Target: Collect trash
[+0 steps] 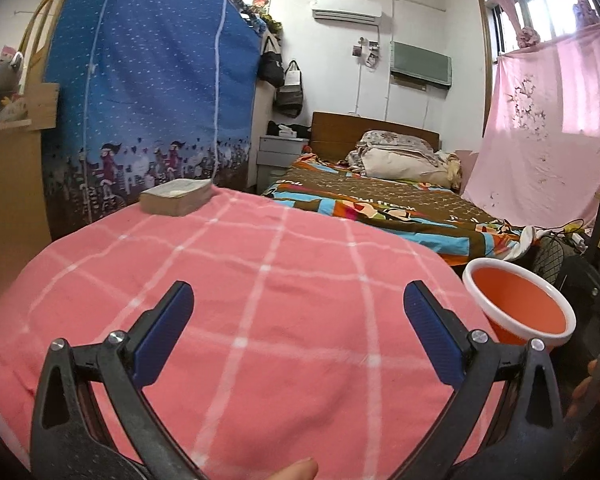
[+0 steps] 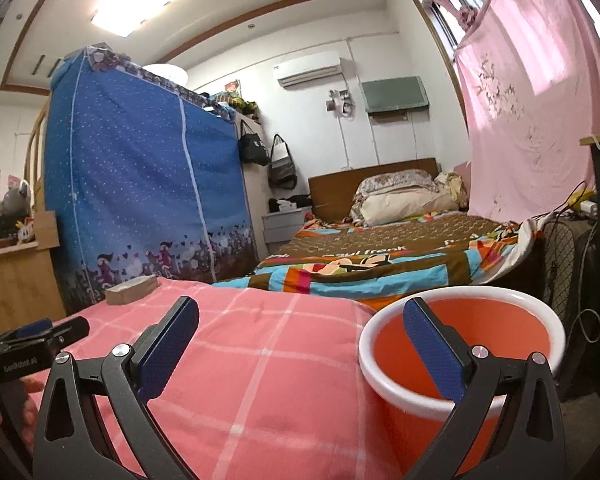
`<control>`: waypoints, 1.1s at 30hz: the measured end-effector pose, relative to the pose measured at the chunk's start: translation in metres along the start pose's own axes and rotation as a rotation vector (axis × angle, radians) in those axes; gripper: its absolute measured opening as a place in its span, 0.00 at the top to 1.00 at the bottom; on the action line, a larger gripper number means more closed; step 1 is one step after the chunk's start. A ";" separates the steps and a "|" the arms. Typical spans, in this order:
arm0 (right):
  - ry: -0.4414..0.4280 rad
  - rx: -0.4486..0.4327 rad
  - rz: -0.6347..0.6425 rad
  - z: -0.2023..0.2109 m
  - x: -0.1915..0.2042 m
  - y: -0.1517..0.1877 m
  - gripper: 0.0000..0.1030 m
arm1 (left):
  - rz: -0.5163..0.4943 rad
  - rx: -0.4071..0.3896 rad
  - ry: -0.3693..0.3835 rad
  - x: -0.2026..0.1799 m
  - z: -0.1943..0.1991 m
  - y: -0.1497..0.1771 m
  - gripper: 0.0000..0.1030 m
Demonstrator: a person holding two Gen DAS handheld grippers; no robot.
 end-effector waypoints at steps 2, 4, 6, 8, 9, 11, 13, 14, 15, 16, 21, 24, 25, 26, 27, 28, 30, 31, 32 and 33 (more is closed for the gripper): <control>0.009 -0.014 0.013 0.011 0.003 0.004 0.00 | 0.001 -0.004 -0.006 0.006 0.007 0.006 0.00; 0.017 -0.027 0.033 0.019 0.009 0.009 0.00 | 0.004 -0.007 -0.012 0.010 0.014 0.010 0.00; 0.024 -0.031 0.056 0.026 0.014 0.015 0.00 | 0.008 -0.015 -0.018 0.016 0.020 0.014 0.00; 0.032 -0.029 0.076 0.032 0.019 0.021 0.00 | 0.007 -0.026 -0.025 0.020 0.025 0.017 0.00; 0.038 -0.029 0.085 0.034 0.021 0.025 0.00 | 0.005 -0.033 -0.028 0.022 0.028 0.018 0.00; 0.045 -0.024 0.099 0.038 0.025 0.033 0.00 | -0.007 -0.050 -0.035 0.024 0.035 0.021 0.00; 0.049 -0.016 0.106 0.041 0.027 0.040 0.00 | -0.021 -0.058 -0.038 0.026 0.039 0.024 0.00; 0.050 -0.013 0.111 0.042 0.028 0.042 0.00 | -0.032 -0.060 -0.038 0.026 0.041 0.027 0.00; 0.050 -0.011 0.114 0.043 0.028 0.045 0.00 | -0.038 -0.060 -0.036 0.026 0.043 0.029 0.00; 0.052 -0.014 0.121 0.045 0.029 0.047 0.00 | -0.042 -0.061 -0.038 0.026 0.044 0.031 0.00; 0.058 -0.040 0.137 0.050 0.028 0.049 0.00 | -0.052 -0.061 -0.038 0.025 0.048 0.039 0.00; 0.062 -0.033 0.138 0.049 0.027 0.051 0.00 | -0.047 -0.056 -0.040 0.026 0.048 0.041 0.00; 0.062 -0.030 0.139 0.049 0.027 0.052 0.00 | -0.044 -0.056 -0.041 0.026 0.048 0.041 0.00; 0.064 -0.027 0.141 0.048 0.027 0.053 0.00 | -0.042 -0.056 -0.042 0.027 0.048 0.041 0.00; 0.065 -0.024 0.143 0.047 0.027 0.054 0.00 | -0.040 -0.056 -0.044 0.027 0.048 0.041 0.00; 0.066 -0.022 0.143 0.047 0.029 0.056 0.00 | -0.039 -0.057 -0.047 0.028 0.048 0.041 0.00; 0.065 -0.018 0.141 0.046 0.029 0.057 0.00 | -0.042 -0.057 -0.052 0.028 0.048 0.041 0.00; 0.064 -0.017 0.139 0.046 0.029 0.057 0.00 | -0.044 -0.056 -0.053 0.028 0.048 0.041 0.00; 0.065 -0.017 0.137 0.047 0.029 0.058 0.00 | -0.046 -0.056 -0.054 0.028 0.048 0.042 0.00; 0.065 -0.017 0.135 0.047 0.028 0.058 0.00 | -0.048 -0.055 -0.056 0.028 0.048 0.042 0.00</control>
Point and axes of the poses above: each gripper's, at about its wrist camera, not at the fingertips, and z roughly against the way its jaws point, x to its left, y to its underside, the point moved 10 cm from there along -z, roughly the way its jaws point, and after that the axes turned 15 degrees about -z, right-handed, at the moved point
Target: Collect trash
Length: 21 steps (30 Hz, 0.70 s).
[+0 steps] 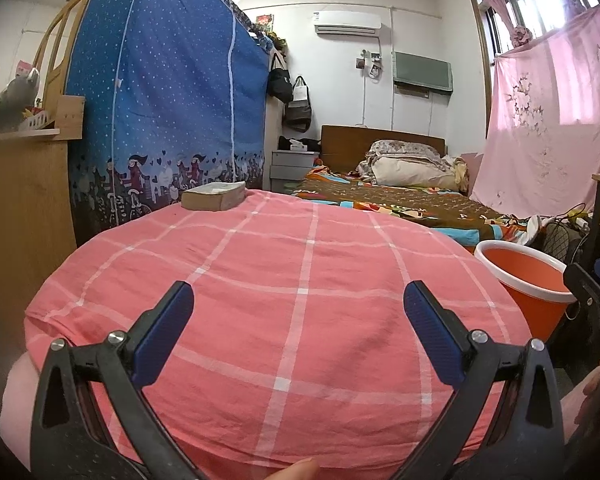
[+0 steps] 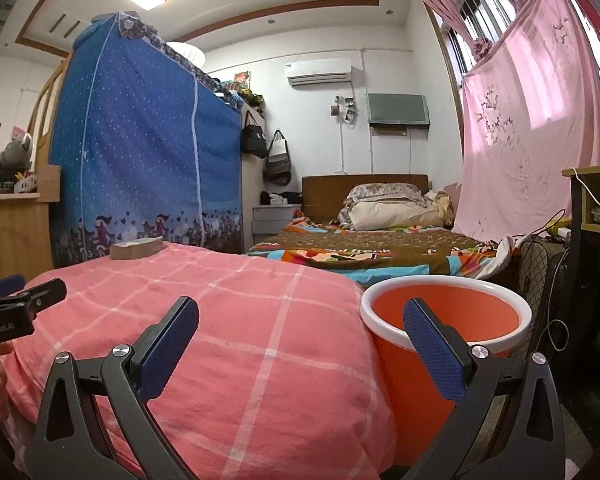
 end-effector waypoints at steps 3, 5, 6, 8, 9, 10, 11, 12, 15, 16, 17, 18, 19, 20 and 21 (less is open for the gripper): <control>-0.001 0.000 -0.007 0.000 -0.001 0.000 0.00 | -0.003 0.001 -0.001 0.000 0.000 0.000 0.00; -0.001 0.003 -0.009 0.000 -0.001 0.001 0.00 | -0.006 0.002 -0.001 -0.001 0.000 0.000 0.00; -0.001 0.005 -0.010 0.000 -0.001 0.001 0.00 | -0.007 0.002 -0.001 -0.001 0.000 0.000 0.00; -0.001 0.007 -0.012 0.000 -0.001 0.001 0.00 | -0.009 0.003 0.000 -0.001 0.000 0.001 0.00; -0.002 0.008 -0.013 0.000 -0.001 0.001 0.00 | -0.010 0.003 0.001 -0.001 0.000 0.000 0.00; -0.001 0.008 -0.013 0.000 -0.001 0.001 0.00 | -0.011 0.003 0.001 -0.002 0.000 0.000 0.00; -0.001 0.009 -0.014 -0.001 -0.001 0.001 0.00 | -0.011 0.004 0.002 -0.002 0.001 0.000 0.00; -0.001 0.008 -0.014 -0.001 -0.001 0.001 0.00 | -0.010 0.004 0.002 -0.002 0.001 0.000 0.00; -0.002 0.008 -0.016 0.000 -0.001 0.001 0.00 | -0.013 0.003 0.000 -0.002 0.001 0.000 0.00; -0.001 0.008 -0.016 0.000 -0.002 0.001 0.00 | -0.015 0.003 0.000 -0.002 0.001 0.000 0.00; -0.002 0.009 -0.017 -0.001 -0.001 0.002 0.00 | -0.016 0.002 -0.001 -0.003 0.001 -0.001 0.00; -0.002 0.009 -0.017 -0.001 -0.001 0.002 0.00 | -0.016 0.002 -0.001 -0.003 0.002 -0.001 0.00; -0.002 0.009 -0.017 -0.001 -0.001 0.002 0.00 | -0.015 0.002 -0.001 -0.003 0.002 -0.001 0.00; -0.001 0.009 -0.017 -0.001 -0.001 0.002 0.00 | -0.015 0.002 -0.001 -0.002 0.002 -0.001 0.00; -0.001 0.010 -0.017 -0.001 -0.001 0.002 0.00 | -0.016 0.002 -0.001 -0.003 0.002 -0.001 0.00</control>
Point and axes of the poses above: each gripper's, at about its wrist camera, not at the fingertips, and z roughly against the way its jaws point, x to its left, y to its underside, the point moved 10 cm from there along -z, roughly the way its jaws point, and after that the axes turned 15 degrees about -z, right-handed, at the moved point
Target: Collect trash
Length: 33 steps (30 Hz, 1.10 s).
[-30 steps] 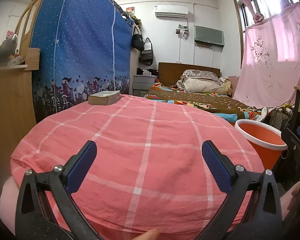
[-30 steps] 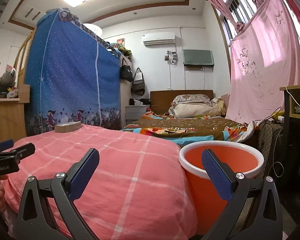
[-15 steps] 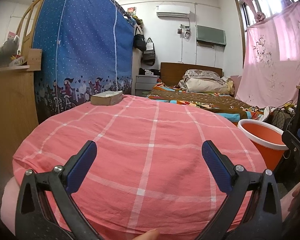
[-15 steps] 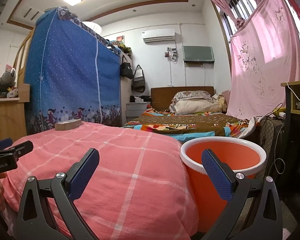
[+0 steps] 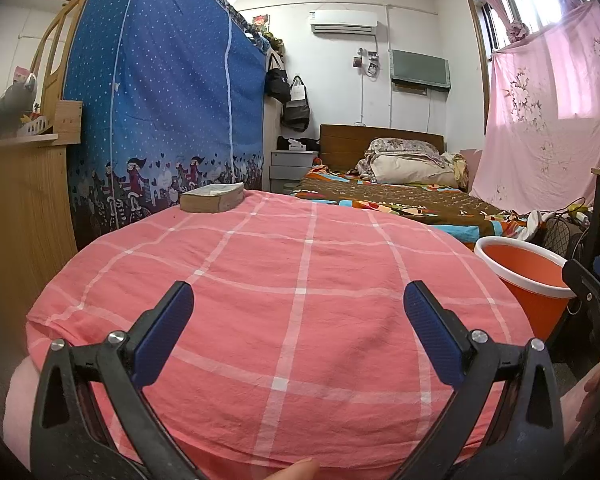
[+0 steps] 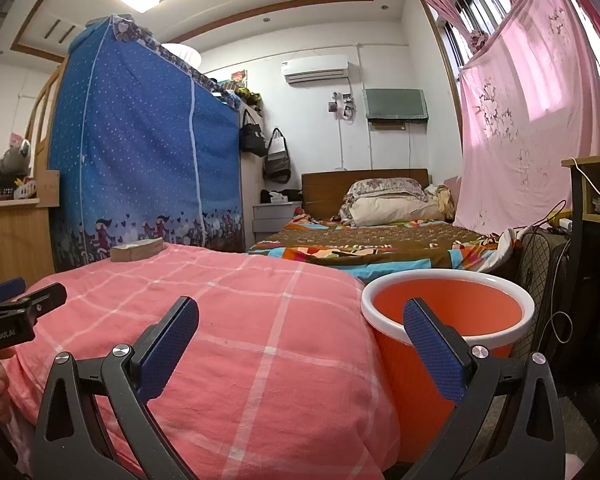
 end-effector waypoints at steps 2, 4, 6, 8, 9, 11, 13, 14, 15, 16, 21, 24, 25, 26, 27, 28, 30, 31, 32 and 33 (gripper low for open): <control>0.000 -0.001 0.000 0.000 0.000 0.000 0.00 | -0.001 0.000 0.001 0.000 0.000 0.000 0.00; 0.000 -0.001 -0.001 0.000 0.000 0.000 0.00 | -0.002 0.001 -0.001 0.000 0.000 0.000 0.00; 0.000 0.000 -0.002 0.000 0.000 0.000 0.00 | -0.002 0.000 0.000 0.000 0.000 0.000 0.00; 0.000 0.001 -0.006 -0.001 0.000 0.001 0.00 | -0.002 0.001 0.000 0.000 0.000 0.000 0.00; 0.000 0.001 -0.008 -0.001 0.000 0.002 0.00 | -0.003 0.000 -0.001 0.001 0.000 0.000 0.00; 0.000 0.001 -0.006 -0.001 0.000 0.001 0.00 | -0.003 0.001 0.000 0.001 0.000 0.000 0.00; 0.000 0.002 -0.006 -0.001 0.000 0.002 0.00 | -0.003 0.001 -0.001 0.001 0.000 0.000 0.00; 0.000 0.004 -0.007 -0.001 0.000 0.002 0.00 | -0.003 0.001 0.000 0.001 0.000 0.000 0.00; 0.000 0.005 -0.009 -0.001 0.000 0.003 0.00 | -0.004 0.001 0.000 0.001 0.000 -0.001 0.00; 0.000 0.005 -0.010 -0.001 0.001 0.003 0.00 | -0.003 0.001 -0.001 0.001 0.000 0.000 0.00; -0.001 0.006 -0.013 -0.002 0.001 0.004 0.00 | -0.004 0.003 -0.002 0.001 0.000 -0.001 0.00; -0.001 0.010 -0.021 -0.002 0.001 0.004 0.00 | -0.006 0.005 -0.001 0.001 0.000 0.000 0.00; -0.001 0.011 -0.025 -0.002 0.002 0.005 0.00 | -0.007 0.005 -0.001 0.001 0.000 0.000 0.00; -0.001 0.012 -0.028 -0.002 0.002 0.006 0.00 | -0.008 0.006 -0.001 0.001 0.000 0.000 0.00; -0.001 0.012 -0.032 -0.002 0.003 0.006 0.00 | -0.010 0.006 -0.001 0.001 0.001 0.000 0.00; 0.000 0.012 -0.034 -0.001 0.003 0.007 0.00 | -0.011 0.007 -0.001 0.001 0.001 0.000 0.00; 0.001 0.013 -0.039 -0.001 0.004 0.007 0.00 | -0.012 0.007 -0.001 0.001 0.000 0.001 0.00; 0.001 0.013 -0.040 -0.001 0.004 0.007 0.00 | -0.012 0.007 -0.001 0.001 0.001 0.001 0.00; 0.001 0.014 -0.042 -0.001 0.003 0.006 0.00 | -0.011 0.007 -0.001 0.001 0.001 0.001 0.00; 0.001 0.014 -0.043 -0.001 0.005 0.007 0.00 | -0.011 0.007 -0.001 0.001 0.001 0.001 0.00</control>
Point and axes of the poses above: each gripper's, at about its wrist camera, not at the fingertips, and z roughly against the way its jaws point, x to its left, y to its underside, the point moved 10 cm from there along -z, roughly the way its jaws point, and after that the axes turned 15 degrees about -z, right-handed, at the moved point
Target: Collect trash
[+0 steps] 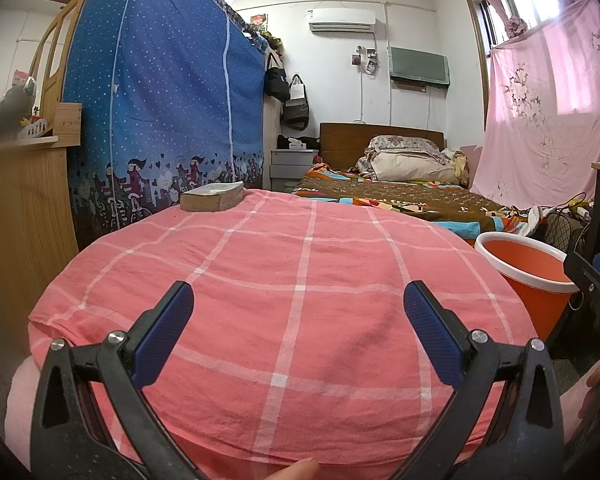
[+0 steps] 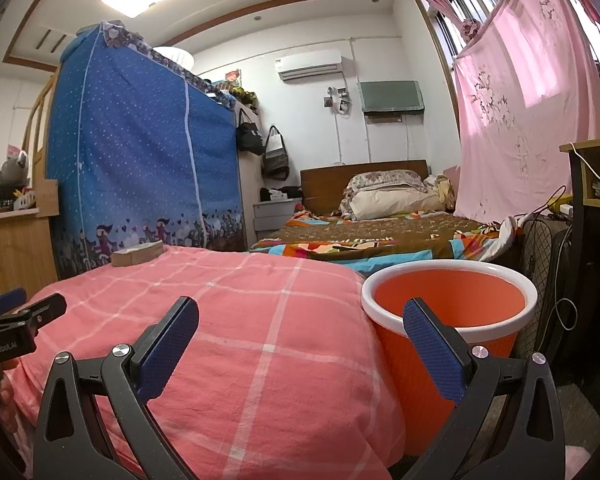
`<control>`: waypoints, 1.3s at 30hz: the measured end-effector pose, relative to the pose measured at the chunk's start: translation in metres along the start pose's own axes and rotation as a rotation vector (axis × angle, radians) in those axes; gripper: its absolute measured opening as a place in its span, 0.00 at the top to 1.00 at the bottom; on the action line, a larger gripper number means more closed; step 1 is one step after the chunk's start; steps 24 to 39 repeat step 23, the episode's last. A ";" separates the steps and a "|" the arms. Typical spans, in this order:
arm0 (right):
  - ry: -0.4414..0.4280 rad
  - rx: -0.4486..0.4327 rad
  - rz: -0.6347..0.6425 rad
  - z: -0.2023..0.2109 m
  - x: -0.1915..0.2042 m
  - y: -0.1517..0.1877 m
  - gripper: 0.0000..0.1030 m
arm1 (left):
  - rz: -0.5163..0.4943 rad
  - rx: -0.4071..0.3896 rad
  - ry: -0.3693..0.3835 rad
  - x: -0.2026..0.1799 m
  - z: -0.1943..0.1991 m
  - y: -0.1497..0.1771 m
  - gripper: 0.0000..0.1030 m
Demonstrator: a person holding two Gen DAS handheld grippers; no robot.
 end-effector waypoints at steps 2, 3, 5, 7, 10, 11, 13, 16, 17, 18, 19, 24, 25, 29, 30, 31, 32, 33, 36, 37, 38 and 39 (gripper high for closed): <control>0.000 0.000 -0.001 0.000 -0.001 0.000 0.00 | 0.001 -0.002 -0.003 0.000 0.000 0.000 0.00; 0.000 0.000 0.000 0.000 -0.001 -0.001 0.00 | 0.003 -0.003 -0.007 0.000 0.000 0.000 0.00; 0.000 0.001 0.000 0.000 -0.002 -0.001 0.00 | 0.012 -0.001 -0.012 0.001 0.000 0.000 0.00; 0.001 0.003 -0.003 -0.001 -0.002 -0.001 0.00 | 0.007 -0.004 -0.023 0.001 0.001 0.000 0.00; 0.001 0.005 -0.004 0.000 -0.002 0.000 0.00 | -0.008 -0.008 -0.022 -0.001 0.001 -0.001 0.00; 0.001 0.005 -0.004 0.000 -0.002 0.000 0.00 | -0.013 -0.007 -0.023 -0.002 0.001 -0.001 0.00; 0.001 0.007 -0.005 -0.001 -0.002 0.000 0.00 | -0.021 -0.008 -0.023 -0.004 0.002 -0.001 0.00; 0.000 0.012 -0.007 -0.002 -0.003 0.001 0.00 | -0.026 -0.004 -0.017 -0.005 0.001 -0.001 0.00; 0.000 0.014 -0.008 -0.002 -0.003 0.001 0.00 | -0.026 -0.003 -0.017 -0.006 0.001 0.000 0.00; 0.000 0.016 -0.008 -0.002 -0.002 0.002 0.00 | -0.026 -0.002 -0.015 -0.005 0.001 0.000 0.00; 0.000 0.017 -0.009 -0.003 -0.002 0.002 0.00 | -0.025 -0.001 -0.014 -0.005 0.001 0.000 0.00; 0.000 0.019 -0.011 -0.003 -0.003 0.001 0.00 | -0.024 -0.002 -0.014 -0.004 0.001 0.000 0.00; 0.000 0.019 -0.011 -0.003 -0.003 0.001 0.00 | -0.024 -0.002 -0.014 -0.004 0.001 0.000 0.00; 0.000 0.019 -0.011 -0.003 -0.003 0.001 0.00 | -0.024 -0.002 -0.014 -0.004 0.001 0.000 0.00; 0.000 0.019 -0.011 -0.003 -0.003 0.001 0.00 | -0.024 -0.002 -0.014 -0.004 0.001 0.000 0.00; 0.000 0.019 -0.011 -0.003 -0.003 0.001 0.00 | -0.024 -0.002 -0.014 -0.004 0.001 0.000 0.00; 0.000 0.019 -0.011 -0.003 -0.003 0.001 0.00 | -0.024 -0.002 -0.014 -0.004 0.001 0.000 0.00; 0.000 0.019 -0.011 -0.003 -0.003 0.001 0.00 | -0.024 -0.002 -0.014 -0.004 0.001 0.000 0.00; 0.000 0.019 -0.011 -0.003 -0.003 0.001 0.00 | -0.024 -0.002 -0.014 -0.004 0.001 0.000 0.00; 0.000 0.019 -0.011 -0.003 -0.003 0.001 0.00 | -0.024 -0.002 -0.014 -0.004 0.001 0.000 0.00; 0.000 0.019 -0.011 -0.003 -0.003 0.001 0.00 | -0.024 -0.002 -0.014 -0.004 0.001 0.000 0.00; 0.000 0.019 -0.011 -0.003 -0.003 0.001 0.00 | -0.024 -0.002 -0.014 -0.004 0.001 0.000 0.00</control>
Point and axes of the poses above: each gripper's, at about its wrist camera, not at the fingertips, and z roughly against the way its jaws point, x to its left, y to its underside, the point moved 10 cm from there along -z, roughly the way its jaws point, and after that the axes turned 15 degrees about -z, right-handed, at the moved point
